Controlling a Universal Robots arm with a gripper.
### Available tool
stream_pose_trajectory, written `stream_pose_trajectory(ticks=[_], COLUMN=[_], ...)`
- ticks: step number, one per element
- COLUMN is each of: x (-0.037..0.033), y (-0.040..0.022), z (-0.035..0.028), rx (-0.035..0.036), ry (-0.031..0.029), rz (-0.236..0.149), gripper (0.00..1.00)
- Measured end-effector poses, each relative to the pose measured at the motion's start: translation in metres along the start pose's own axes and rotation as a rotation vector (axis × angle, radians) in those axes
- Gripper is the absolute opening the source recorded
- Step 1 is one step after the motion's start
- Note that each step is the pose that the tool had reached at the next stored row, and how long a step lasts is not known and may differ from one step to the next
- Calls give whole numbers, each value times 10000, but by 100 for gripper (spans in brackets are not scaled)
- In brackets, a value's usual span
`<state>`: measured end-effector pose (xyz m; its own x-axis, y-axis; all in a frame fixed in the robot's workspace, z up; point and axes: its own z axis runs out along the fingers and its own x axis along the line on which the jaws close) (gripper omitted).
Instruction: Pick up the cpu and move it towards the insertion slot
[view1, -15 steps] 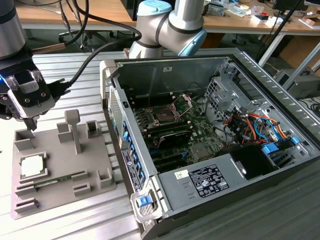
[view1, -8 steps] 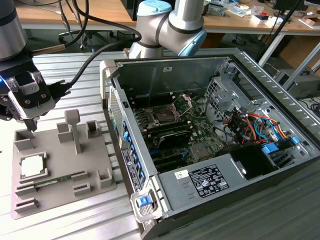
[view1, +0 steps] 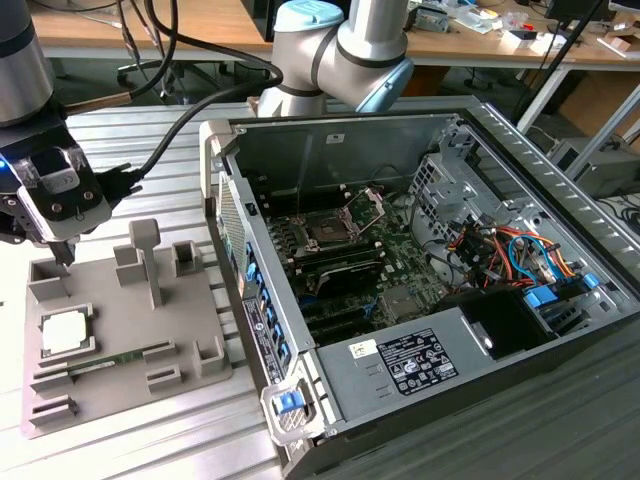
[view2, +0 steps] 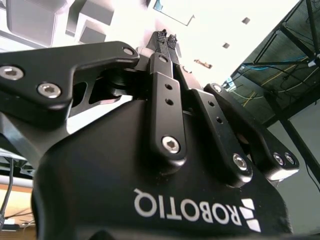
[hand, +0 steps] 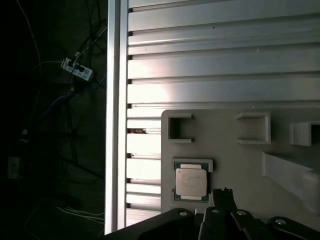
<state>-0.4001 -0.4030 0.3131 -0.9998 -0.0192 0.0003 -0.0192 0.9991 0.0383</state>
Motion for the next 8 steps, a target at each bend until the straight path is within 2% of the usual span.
stream_pose_trajectory(ticks=[8], x=[5], y=[-35], z=[11], rx=[1], ry=[2], rz=[1], gripper=[11])
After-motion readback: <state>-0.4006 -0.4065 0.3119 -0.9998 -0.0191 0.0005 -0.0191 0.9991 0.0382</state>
